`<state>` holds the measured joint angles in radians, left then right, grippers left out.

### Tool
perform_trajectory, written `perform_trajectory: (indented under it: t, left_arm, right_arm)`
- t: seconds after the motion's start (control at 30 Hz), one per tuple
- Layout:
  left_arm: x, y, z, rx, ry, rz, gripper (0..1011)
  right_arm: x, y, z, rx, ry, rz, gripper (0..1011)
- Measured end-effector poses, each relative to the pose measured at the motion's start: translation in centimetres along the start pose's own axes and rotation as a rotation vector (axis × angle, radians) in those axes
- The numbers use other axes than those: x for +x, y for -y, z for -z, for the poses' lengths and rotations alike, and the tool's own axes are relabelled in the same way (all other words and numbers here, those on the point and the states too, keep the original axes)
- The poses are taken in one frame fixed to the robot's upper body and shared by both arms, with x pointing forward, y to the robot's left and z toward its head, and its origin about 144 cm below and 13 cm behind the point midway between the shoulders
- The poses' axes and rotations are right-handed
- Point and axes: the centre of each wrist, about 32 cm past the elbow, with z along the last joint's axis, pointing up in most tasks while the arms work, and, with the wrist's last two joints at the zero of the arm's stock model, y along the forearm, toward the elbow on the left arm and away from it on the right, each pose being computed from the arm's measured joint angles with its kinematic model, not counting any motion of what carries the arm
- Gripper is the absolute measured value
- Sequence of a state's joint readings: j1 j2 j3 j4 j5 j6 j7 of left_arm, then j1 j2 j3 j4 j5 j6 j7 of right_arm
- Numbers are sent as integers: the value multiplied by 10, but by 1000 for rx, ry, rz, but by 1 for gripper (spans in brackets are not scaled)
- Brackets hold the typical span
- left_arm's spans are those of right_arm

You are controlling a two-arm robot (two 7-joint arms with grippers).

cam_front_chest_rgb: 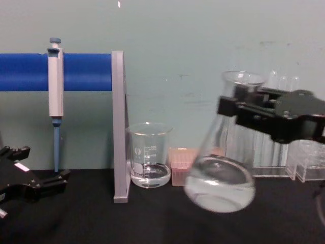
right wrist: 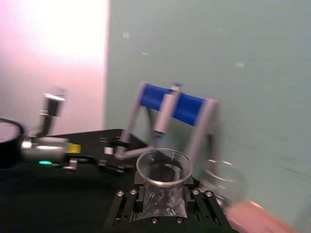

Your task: Grasp the erlenmeyer flask with one hand, shake it three times, then place it back.

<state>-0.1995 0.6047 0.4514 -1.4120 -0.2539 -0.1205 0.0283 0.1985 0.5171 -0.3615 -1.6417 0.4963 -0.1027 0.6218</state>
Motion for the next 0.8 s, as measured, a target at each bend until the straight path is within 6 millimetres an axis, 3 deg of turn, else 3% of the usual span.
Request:
perform_trajectory:
  t: [0.37, 0.8]
  left_arm:
    - [0, 0, 0, 0, 0, 0, 1001]
    - [0, 0, 0, 0, 0, 0, 1001]
  right_arm:
    - [2, -25, 2, 28, -19, -173, 449]
    - [10, -22, 6, 32, -30, -125, 449]
